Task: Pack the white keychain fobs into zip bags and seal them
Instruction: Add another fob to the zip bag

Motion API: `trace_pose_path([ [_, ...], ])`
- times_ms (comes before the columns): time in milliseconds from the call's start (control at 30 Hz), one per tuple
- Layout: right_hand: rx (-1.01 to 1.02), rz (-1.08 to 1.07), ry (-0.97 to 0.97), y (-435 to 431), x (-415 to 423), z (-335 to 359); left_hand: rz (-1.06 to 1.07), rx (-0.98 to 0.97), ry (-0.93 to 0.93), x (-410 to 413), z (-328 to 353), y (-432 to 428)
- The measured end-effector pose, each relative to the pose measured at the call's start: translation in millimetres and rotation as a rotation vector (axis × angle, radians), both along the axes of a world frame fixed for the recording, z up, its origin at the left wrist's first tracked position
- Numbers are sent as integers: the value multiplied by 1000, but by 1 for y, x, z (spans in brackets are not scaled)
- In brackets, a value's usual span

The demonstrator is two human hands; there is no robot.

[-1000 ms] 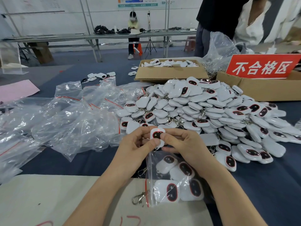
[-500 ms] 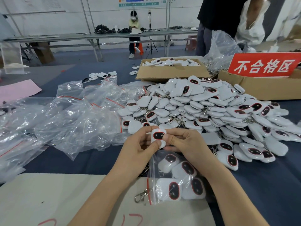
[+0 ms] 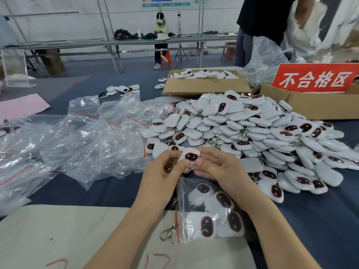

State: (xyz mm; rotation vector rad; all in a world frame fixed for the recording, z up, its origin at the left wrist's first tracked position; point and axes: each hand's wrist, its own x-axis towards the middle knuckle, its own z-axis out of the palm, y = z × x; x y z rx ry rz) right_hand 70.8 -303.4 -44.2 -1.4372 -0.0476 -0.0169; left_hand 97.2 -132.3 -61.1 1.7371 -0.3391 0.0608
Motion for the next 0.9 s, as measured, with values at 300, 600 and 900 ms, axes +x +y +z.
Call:
trace_pose_path([
  [300, 107, 24, -34, -3, 0, -4, 59, 248, -320, -6, 2, -2],
  [600, 107, 40, -38, -3, 1, -6, 66, 226, -302, -6, 4, -1],
  [900, 4, 74, -88, -4, -1, -4, -85, -14, 80, -2, 6, 3],
])
